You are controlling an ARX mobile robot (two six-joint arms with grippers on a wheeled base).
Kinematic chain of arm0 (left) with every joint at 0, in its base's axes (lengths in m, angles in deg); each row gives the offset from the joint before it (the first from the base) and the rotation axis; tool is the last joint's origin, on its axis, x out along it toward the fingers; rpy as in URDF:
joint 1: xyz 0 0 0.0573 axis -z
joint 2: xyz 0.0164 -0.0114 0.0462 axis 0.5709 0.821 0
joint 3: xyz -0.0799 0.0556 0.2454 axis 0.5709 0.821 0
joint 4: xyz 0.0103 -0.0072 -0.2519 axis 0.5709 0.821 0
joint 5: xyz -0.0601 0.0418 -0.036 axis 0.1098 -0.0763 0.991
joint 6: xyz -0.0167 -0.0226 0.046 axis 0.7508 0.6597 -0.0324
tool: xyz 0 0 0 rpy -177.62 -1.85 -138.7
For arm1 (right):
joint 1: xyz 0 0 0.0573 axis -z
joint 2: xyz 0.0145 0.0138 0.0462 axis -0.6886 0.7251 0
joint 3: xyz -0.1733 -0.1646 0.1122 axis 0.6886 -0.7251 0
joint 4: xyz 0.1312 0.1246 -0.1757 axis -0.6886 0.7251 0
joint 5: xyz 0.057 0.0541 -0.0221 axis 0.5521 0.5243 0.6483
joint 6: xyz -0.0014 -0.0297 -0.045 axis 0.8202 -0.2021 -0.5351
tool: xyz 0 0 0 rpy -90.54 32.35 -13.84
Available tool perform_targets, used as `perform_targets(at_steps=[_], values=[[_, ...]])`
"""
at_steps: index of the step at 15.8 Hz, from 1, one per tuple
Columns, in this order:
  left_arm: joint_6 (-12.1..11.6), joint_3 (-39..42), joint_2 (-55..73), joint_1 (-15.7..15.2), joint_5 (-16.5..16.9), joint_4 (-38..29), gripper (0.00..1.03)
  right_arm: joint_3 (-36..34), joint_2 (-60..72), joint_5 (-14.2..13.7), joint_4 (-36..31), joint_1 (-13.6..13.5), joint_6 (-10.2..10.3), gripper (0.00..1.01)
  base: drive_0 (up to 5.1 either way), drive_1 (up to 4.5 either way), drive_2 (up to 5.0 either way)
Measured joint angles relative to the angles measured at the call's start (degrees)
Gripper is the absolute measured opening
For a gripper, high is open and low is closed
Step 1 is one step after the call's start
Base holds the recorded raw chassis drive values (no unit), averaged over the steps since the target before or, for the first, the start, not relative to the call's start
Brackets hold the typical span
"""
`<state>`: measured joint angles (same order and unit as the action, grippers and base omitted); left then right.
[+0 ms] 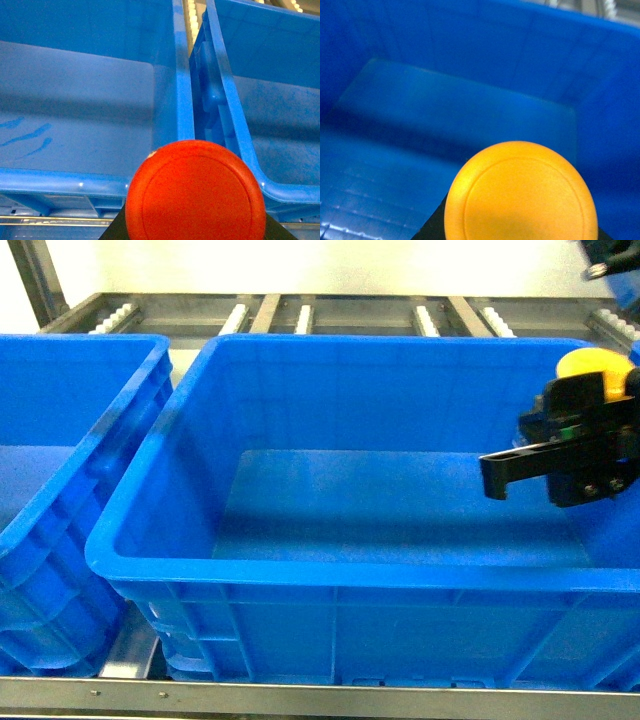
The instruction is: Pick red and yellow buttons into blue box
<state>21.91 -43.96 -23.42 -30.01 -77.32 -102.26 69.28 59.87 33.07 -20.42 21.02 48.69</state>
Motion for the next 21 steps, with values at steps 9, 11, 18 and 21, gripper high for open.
perform_targets(at_steps=[9,11,18,21], values=[[0.00,0.00,0.00,-0.02,0.00,0.00,0.23,2.08,7.58,3.74,-2.32,-0.33,4.94,0.84,0.0,0.00,0.0],[0.00,0.00,0.00,-0.02,0.00,0.00,0.23,0.13,4.33,1.90,-6.95,1.31,4.70,1.00,0.0,0.00,0.0],[0.00,0.00,0.00,0.00,0.00,0.00,0.23,-18.64,-27.65,-2.19,-18.97,13.49,0.33,0.98,0.0,0.00,0.0],[0.00,0.00,0.00,-0.02,0.00,0.00,0.23,-32.59,-59.41,-1.95,1.66,19.10,2.21,0.98,0.0,0.00,0.0]])
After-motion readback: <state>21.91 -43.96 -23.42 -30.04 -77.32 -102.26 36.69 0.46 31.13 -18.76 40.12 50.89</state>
